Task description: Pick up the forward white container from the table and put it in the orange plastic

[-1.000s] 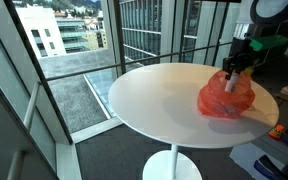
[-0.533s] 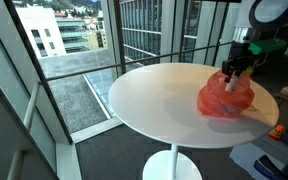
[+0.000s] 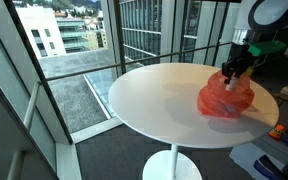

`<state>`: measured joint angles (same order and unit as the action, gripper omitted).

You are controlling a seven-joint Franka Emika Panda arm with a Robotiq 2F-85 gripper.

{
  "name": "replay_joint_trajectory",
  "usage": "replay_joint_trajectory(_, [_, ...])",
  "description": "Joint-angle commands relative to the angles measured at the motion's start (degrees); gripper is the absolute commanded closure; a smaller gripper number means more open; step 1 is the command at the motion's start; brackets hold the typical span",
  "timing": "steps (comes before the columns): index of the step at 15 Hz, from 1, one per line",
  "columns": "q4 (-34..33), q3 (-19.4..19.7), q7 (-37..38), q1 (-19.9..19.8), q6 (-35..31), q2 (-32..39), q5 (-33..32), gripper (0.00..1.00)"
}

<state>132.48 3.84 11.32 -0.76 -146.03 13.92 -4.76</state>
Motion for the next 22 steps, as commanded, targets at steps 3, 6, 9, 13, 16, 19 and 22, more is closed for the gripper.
replay_joint_trajectory(3, [0.9, 0.6, 1.5, 0.7, -1.4, -0.3, -0.7, 0.73])
replay_joint_trajectory(6, [0.9, 0.6, 1.4, 0.6, -1.2, -0.4, -0.6, 0.60])
replay_joint_trajectory(9, [0.9, 0.6, 1.2, 0.5, -0.9, -0.5, -0.6, 0.17])
replay_joint_trajectory(13, [1.1, 0.6, 0.9, 0.5, -0.4, -1.3, -0.6, 0.00])
replay_joint_trajectory(16, [1.4, 0.5, 0.4, 0.5, 0.3, -2.4, -0.8, 0.00])
replay_joint_trajectory(19, [1.6, 0.2, -0.6, 0.3, 1.6, -4.0, -0.5, 0.00])
replay_joint_trajectory(22, [1.7, -0.1, -1.5, 0.2, 4.0, -6.0, 0.0, 0.00])
